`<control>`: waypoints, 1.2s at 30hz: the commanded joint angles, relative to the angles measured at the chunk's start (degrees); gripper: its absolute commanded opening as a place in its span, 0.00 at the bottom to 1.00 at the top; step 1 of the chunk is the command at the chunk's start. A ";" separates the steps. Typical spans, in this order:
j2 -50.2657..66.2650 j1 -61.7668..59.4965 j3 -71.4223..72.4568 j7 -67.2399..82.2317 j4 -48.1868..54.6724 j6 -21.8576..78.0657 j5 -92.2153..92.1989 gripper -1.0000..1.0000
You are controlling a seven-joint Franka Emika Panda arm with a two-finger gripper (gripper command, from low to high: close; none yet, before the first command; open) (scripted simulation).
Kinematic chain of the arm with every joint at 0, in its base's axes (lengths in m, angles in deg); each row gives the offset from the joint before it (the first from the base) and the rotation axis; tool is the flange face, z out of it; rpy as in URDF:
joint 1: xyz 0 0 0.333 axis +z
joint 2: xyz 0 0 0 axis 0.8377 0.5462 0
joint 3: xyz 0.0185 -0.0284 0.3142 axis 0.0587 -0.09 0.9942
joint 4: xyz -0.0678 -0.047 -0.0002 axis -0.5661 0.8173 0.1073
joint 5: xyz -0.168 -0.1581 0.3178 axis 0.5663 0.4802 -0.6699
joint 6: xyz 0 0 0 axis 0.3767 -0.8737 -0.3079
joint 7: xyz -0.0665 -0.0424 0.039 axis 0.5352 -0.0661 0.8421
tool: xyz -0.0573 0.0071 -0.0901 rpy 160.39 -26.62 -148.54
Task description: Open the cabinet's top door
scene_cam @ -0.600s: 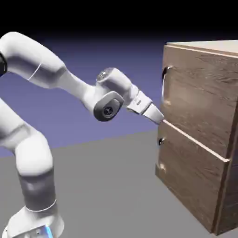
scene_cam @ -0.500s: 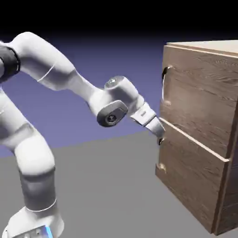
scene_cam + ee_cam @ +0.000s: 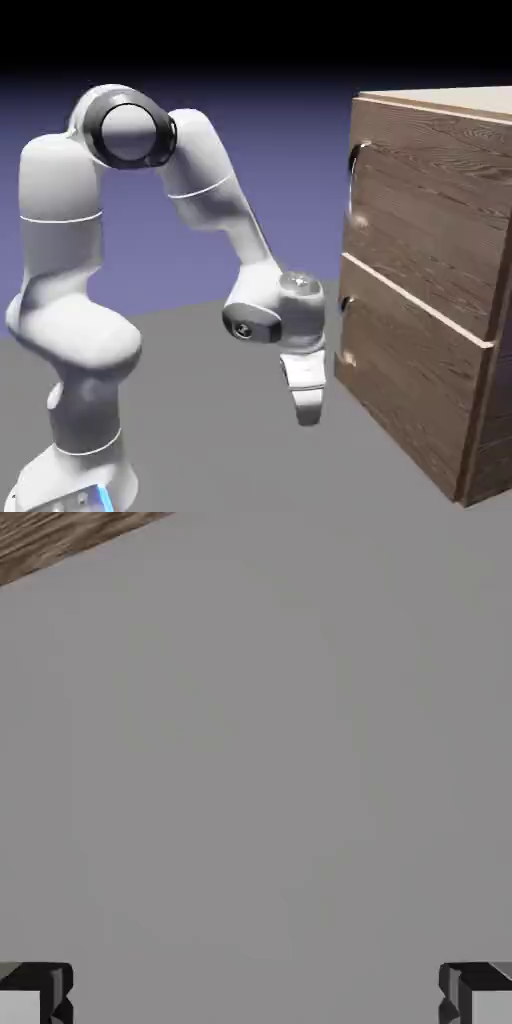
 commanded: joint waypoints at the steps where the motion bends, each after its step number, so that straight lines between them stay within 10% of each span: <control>1: 2.08 1.77 -1.77 0.94 0.19 0.52 -2.28 0.50; 36: 74.77 63.70 -63.57 33.92 6.75 18.85 -82.00 0.50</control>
